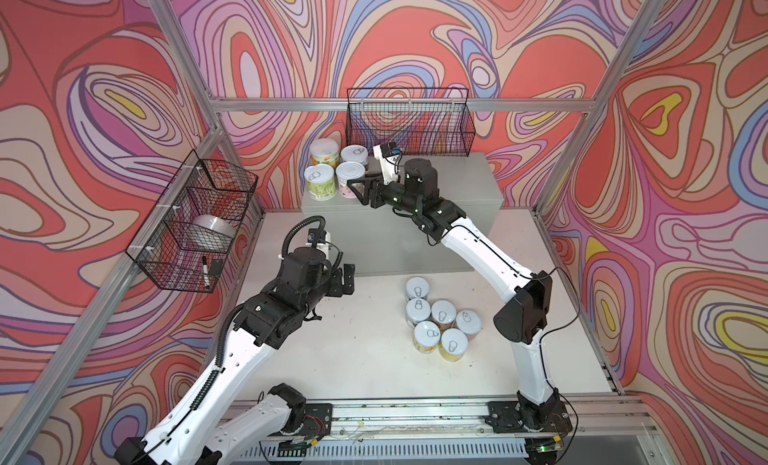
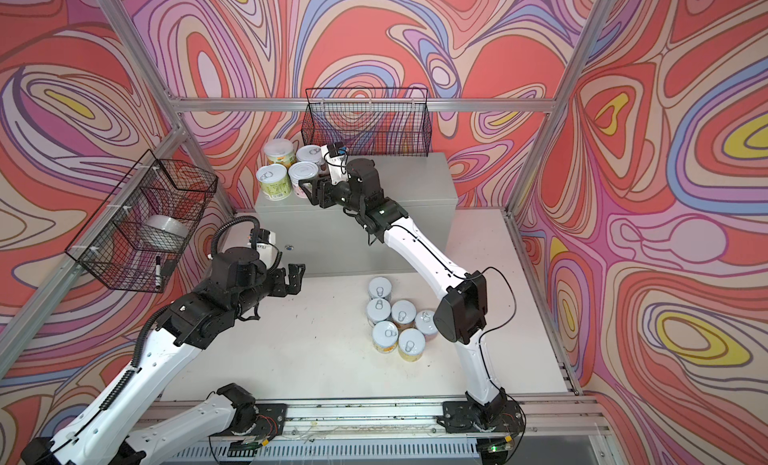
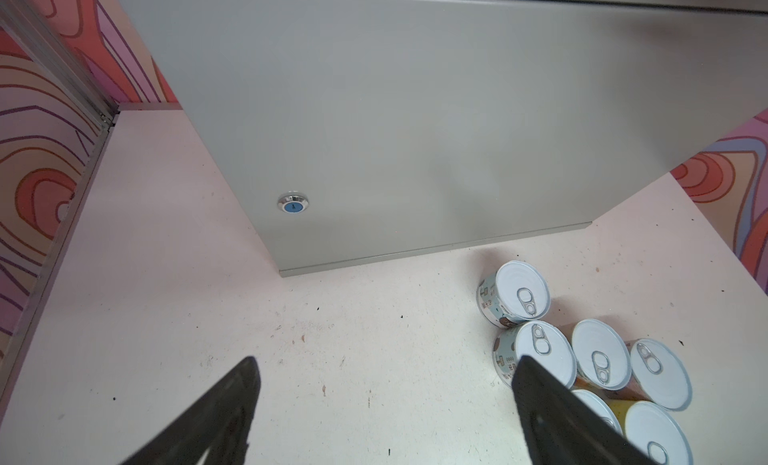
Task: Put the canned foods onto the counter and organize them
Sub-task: 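Release the pink can and raise the right gripper while the left moves to the cluster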
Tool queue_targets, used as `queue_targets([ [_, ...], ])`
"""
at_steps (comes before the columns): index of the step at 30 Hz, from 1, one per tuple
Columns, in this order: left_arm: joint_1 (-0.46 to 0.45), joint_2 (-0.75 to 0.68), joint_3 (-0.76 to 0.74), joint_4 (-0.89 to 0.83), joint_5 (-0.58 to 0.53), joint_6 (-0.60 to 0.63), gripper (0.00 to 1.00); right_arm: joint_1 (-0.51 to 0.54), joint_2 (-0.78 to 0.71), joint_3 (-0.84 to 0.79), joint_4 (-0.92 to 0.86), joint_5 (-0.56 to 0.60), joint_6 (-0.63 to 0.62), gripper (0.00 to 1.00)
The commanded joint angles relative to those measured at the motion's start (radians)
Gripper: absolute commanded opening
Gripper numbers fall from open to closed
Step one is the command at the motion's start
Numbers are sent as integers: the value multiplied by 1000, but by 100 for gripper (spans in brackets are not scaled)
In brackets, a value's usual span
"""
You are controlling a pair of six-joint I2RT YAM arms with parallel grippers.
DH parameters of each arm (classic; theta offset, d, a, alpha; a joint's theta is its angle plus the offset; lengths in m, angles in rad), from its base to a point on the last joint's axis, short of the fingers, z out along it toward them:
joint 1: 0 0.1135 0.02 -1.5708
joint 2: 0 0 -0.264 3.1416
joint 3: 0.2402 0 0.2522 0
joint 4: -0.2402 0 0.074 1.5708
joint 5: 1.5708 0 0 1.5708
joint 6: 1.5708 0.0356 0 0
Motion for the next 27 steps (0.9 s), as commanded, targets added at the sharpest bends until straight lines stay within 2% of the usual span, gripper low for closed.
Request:
queue_targets([
  [1,7,-8,-11,6,-35,14,100,7,-8,-36,-89,41,15,78],
  [5,7,-10,-32,37,-36,16,100,7,-94,-96,-119,117,-26,83],
  [12,7,-49,-180,226,37,23,100,7,-302,-233,-183,295,-133,85],
  [14,6,-34,-220,269,69,-1,100,8,-387,-298,-185,371,-141,85],
  [16,6,-7,-254,294,73,-58,100,8,-457,-374,-182,403,-158,85],
  [18,1,32,-280,309,124,-72,100,9,-530,-469,-174,436,-156,85],
  [21,-58,69,-345,386,136,-47,100,8,-652,-642,-147,454,-135,85],
  [27,-208,141,-497,701,154,-45,100,9,-836,-895,-159,460,-49,84],
])
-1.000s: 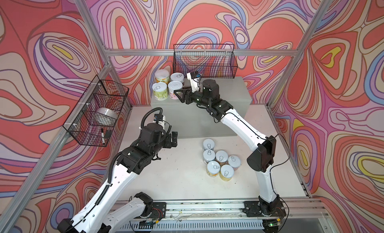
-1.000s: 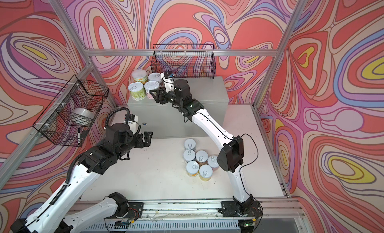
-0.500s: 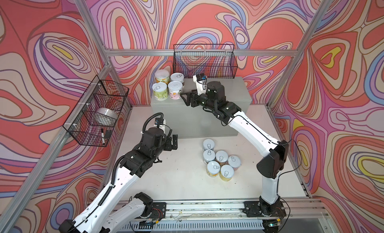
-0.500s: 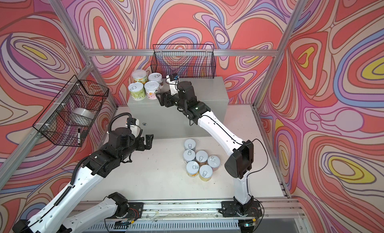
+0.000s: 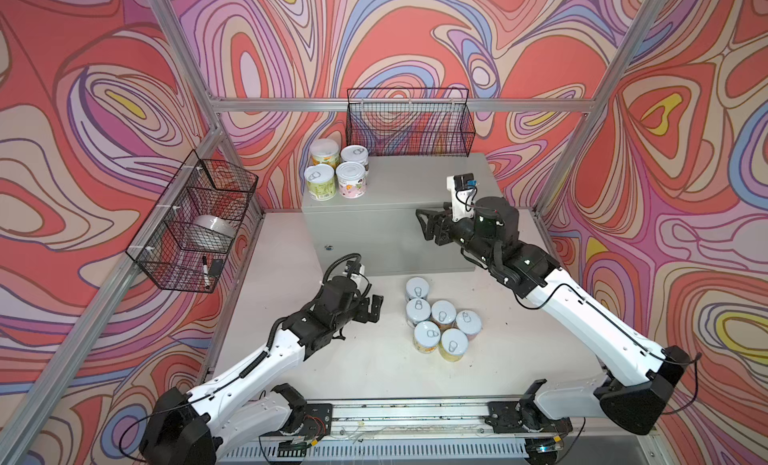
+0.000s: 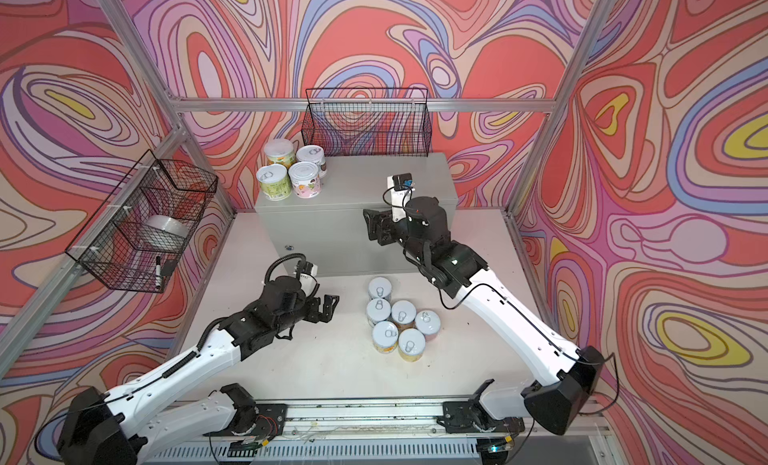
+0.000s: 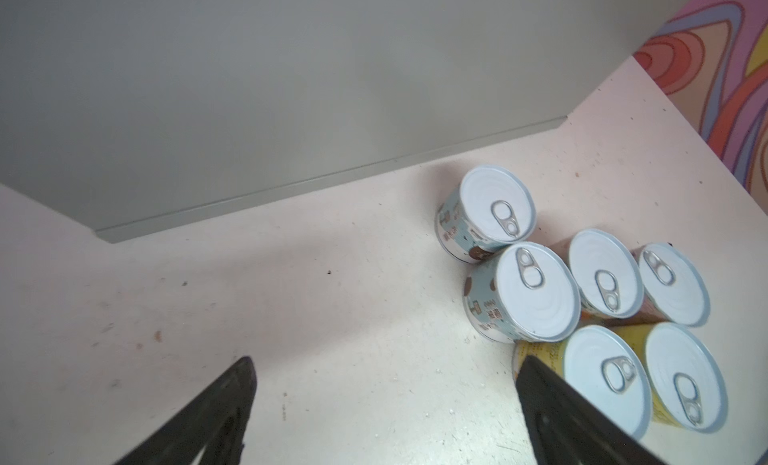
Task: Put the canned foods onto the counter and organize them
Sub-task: 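Release the pink can and raise the right gripper while the left moves to the cluster, then grasp the teal can nearest the box with the left gripper while the right lowers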
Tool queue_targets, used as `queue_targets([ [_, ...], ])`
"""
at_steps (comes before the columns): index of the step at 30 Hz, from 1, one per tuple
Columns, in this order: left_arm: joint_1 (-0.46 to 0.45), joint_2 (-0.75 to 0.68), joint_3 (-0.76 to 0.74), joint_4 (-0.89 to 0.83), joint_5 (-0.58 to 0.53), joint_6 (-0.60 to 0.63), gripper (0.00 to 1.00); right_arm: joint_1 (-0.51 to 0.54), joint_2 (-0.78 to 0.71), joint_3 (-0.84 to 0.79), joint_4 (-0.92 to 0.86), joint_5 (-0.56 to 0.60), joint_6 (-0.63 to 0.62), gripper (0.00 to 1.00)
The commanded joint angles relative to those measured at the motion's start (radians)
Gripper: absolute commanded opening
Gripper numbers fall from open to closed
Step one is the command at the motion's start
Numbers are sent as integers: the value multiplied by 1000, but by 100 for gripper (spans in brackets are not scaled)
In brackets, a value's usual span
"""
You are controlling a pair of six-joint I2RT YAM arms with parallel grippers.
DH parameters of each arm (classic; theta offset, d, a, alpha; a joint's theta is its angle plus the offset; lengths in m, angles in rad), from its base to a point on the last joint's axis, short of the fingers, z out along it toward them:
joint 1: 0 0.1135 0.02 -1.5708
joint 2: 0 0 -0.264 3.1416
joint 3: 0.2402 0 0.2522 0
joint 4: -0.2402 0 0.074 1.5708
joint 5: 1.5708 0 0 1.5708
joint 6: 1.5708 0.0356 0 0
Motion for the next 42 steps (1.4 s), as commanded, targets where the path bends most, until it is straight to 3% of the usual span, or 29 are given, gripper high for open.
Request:
queue_targets([
  [1,-60,62,-48,229,43,-11,100,3,-66,-112,-17,34,60,84],
  [4,-108,147,-69,305,38,-7,100,2,-127,-194,-7,52,85,84],
  [9,-110,328,-83,430,25,-3,99,3,-182,-276,10,55,113,84],
  [15,-111,575,13,468,60,39,98,3,-200,-299,4,63,119,84],
  [28,-94,802,87,744,120,34,98,3,-204,-320,2,88,94,84],
  [31,-95,828,94,786,69,28,98,2,-204,-332,10,91,90,84],
  [42,-187,955,138,1014,-303,95,100,2,-232,-375,29,110,33,85],
])
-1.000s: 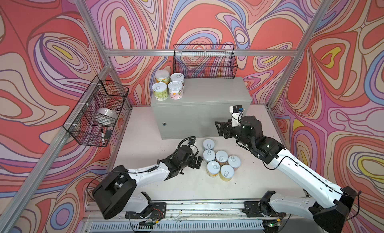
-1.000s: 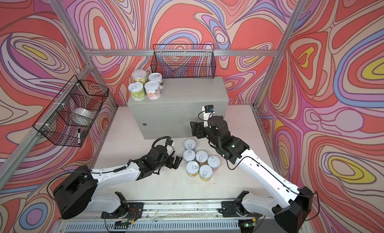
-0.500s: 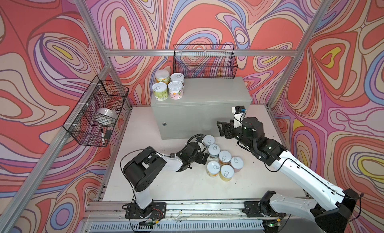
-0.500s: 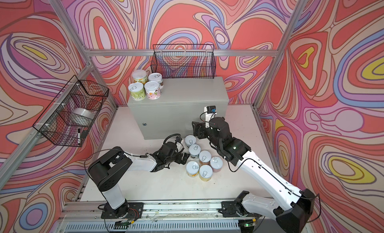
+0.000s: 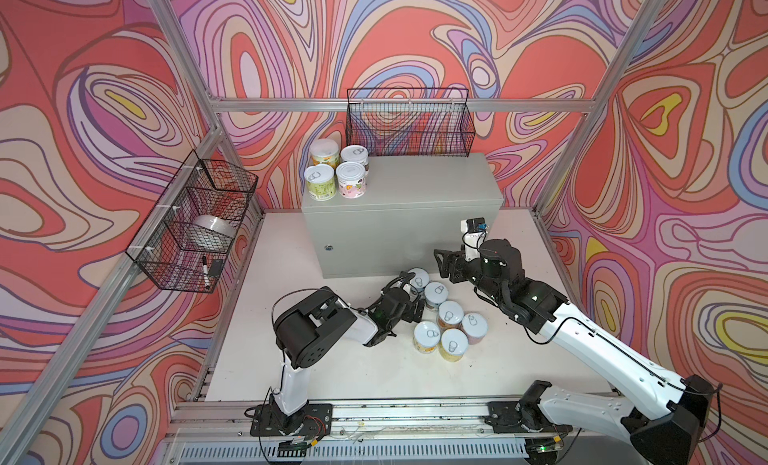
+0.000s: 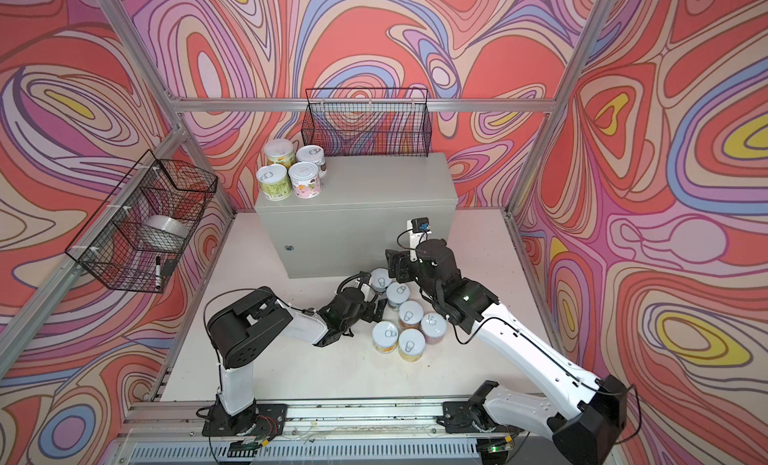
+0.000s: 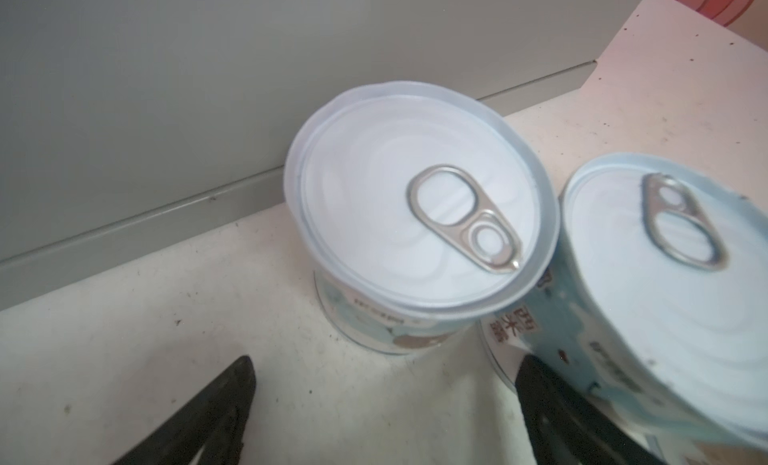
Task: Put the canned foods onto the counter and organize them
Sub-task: 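Grasp the teal can nearest the box with the left gripper while the right lowers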
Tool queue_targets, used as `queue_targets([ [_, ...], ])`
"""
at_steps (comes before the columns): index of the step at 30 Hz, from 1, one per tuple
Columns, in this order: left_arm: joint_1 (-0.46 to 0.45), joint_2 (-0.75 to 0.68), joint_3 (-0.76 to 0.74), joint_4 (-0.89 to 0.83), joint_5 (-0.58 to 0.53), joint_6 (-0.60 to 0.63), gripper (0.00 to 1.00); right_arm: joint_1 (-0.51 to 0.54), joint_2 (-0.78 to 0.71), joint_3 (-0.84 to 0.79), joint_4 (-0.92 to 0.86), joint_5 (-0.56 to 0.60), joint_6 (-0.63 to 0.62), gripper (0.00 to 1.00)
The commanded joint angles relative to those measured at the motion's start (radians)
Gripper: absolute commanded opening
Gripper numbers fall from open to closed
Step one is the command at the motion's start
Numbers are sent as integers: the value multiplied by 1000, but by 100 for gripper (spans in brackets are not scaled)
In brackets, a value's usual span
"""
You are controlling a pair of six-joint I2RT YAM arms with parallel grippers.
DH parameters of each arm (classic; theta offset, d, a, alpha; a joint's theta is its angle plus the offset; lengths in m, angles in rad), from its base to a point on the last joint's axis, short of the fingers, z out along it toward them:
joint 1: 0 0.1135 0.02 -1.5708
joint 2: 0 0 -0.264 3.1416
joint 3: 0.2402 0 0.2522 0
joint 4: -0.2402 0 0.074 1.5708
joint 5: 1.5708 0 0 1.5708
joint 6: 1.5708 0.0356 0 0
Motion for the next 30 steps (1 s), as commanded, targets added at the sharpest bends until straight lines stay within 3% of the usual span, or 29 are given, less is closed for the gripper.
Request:
queue_targets([
  [1,-21,58,14,157,-144,26,100,3,-30,-14,24,24,-38,85],
  [5,-22,109,42,228,-186,0,100,2,-41,-19,20,33,-59,85],
  [19,-21,208,221,126,-282,-51,100,0,-81,-51,14,51,-80,85],
  [30,-20,211,245,84,-255,-40,78,-1,-76,-59,20,56,-83,85],
])
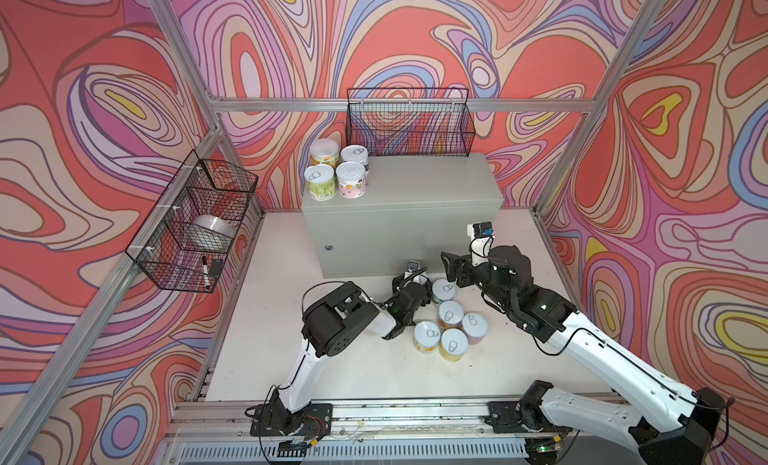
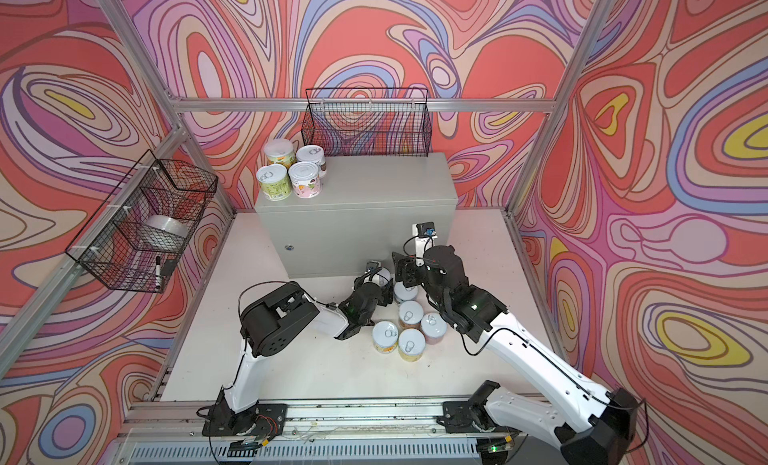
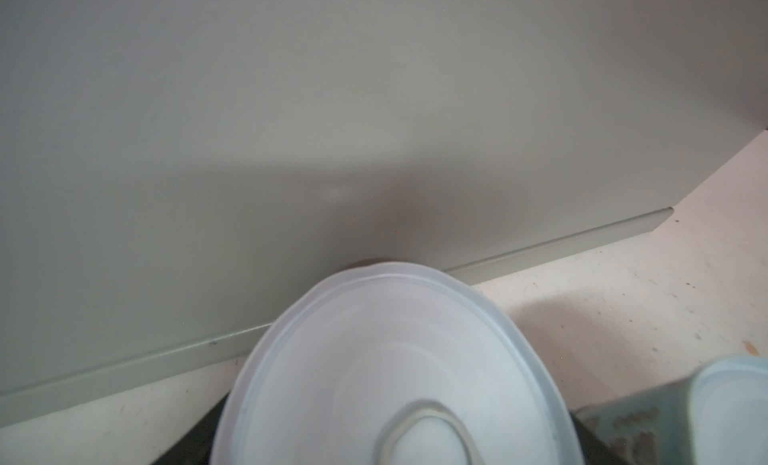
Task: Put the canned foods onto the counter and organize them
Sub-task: 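Grasp the teal can nearest the box with the left gripper while the right lowers, then lift the teal can up over the box top with the left gripper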
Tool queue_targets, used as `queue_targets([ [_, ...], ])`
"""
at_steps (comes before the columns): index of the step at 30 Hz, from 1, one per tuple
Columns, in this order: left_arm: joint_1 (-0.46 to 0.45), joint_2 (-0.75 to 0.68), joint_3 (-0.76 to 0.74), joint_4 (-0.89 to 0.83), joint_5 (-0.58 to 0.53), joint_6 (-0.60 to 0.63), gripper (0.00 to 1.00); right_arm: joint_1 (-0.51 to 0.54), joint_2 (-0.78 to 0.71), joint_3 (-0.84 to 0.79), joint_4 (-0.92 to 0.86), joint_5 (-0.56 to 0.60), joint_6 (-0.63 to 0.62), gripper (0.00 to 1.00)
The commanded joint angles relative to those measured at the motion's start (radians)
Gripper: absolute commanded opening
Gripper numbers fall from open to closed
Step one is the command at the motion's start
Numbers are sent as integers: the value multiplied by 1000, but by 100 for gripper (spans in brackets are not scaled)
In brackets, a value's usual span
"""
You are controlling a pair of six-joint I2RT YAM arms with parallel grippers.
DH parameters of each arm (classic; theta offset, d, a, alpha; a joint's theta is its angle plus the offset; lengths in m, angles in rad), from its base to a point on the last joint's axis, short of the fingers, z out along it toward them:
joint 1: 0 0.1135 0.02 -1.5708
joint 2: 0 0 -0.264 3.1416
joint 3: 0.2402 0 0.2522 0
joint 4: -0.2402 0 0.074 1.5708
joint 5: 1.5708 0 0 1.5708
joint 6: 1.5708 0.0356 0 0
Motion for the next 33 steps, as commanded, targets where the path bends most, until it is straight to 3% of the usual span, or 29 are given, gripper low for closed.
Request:
queue_targets([
  [1,0,18,19,-20,-4,-4,74,-1,-5,-7,7,12,-10,85],
  [4,0,13,12,-14,-5,0,57,-2,-5,-8,8,10,-9,85],
  [8,1,-19,-21,5,-7,11,12,-1,-5,-6,9,9,-1,85],
  [10,0,-57,-49,3,7,21,0,-1,-3,-1,9,4,3,86],
  [12,1,-118,-80,-42,30,32,0,-1,0,7,8,1,8,85],
  [16,-2,-304,-102,-295,151,70,0,-1,4,29,4,-18,29,85],
  [23,-17,-729,-124,-709,147,15,0,-1,-16,74,4,-21,57,85],
  [28,-24,-951,41,-1036,119,16,0,-2,-25,136,-12,-20,78,84],
  [33,-27,-998,271,-1219,107,62,0,-1,-13,224,-53,-22,80,84],
])
